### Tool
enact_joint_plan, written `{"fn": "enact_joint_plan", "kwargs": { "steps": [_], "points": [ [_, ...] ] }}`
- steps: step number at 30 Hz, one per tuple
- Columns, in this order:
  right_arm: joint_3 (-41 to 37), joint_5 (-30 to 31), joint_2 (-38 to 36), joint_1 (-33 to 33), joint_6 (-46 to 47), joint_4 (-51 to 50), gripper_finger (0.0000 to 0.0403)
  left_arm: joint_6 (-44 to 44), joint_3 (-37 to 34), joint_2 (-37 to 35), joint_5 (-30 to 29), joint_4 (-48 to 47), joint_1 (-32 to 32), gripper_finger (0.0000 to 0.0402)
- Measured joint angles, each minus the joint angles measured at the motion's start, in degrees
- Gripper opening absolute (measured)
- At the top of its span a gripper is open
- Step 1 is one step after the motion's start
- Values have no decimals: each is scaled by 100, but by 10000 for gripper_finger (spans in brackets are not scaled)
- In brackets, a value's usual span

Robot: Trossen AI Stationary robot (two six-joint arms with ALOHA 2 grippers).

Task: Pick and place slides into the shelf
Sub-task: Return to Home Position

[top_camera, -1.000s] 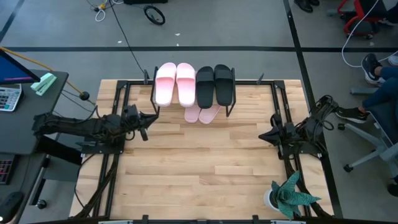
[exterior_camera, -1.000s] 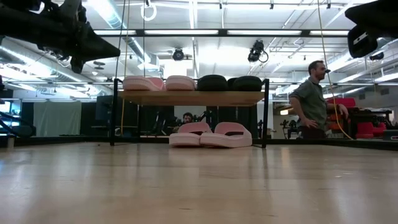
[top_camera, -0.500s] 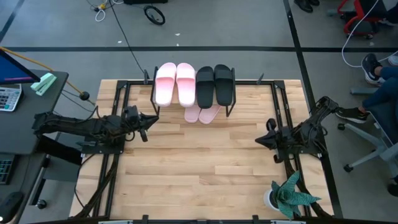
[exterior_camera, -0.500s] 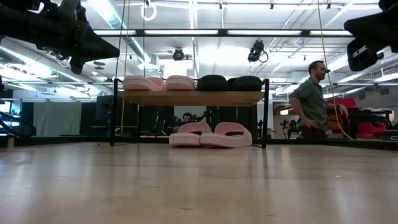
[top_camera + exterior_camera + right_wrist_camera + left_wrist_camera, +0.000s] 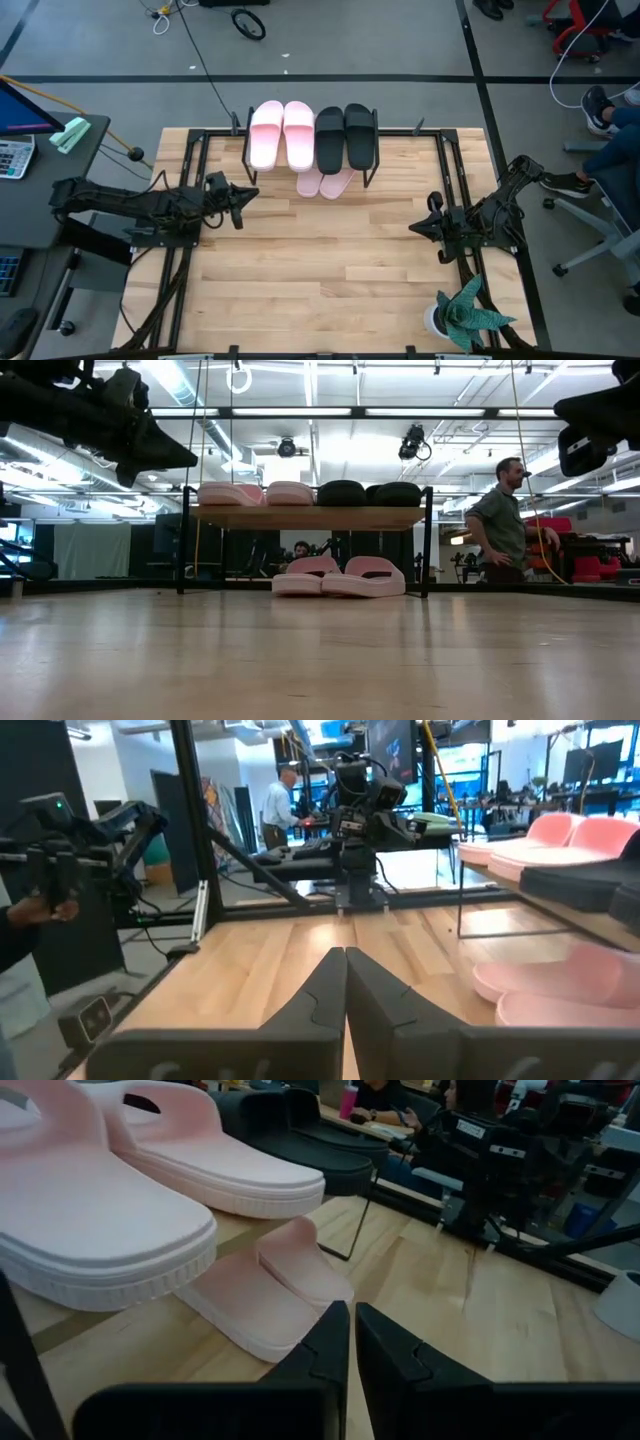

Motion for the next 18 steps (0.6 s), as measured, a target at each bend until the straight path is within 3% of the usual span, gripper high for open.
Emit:
{"fn": "enact_joint_plan", "kwargs": {
  "steps": [7,18],
  "points": [
    [0,-2,16,0,547,-4,14,-131,0,-17,-3,-4,23,38],
    [-2,-2,21,0,567,-7,14,-127,0,-20,-3,-3,19,26]
  ]
}}
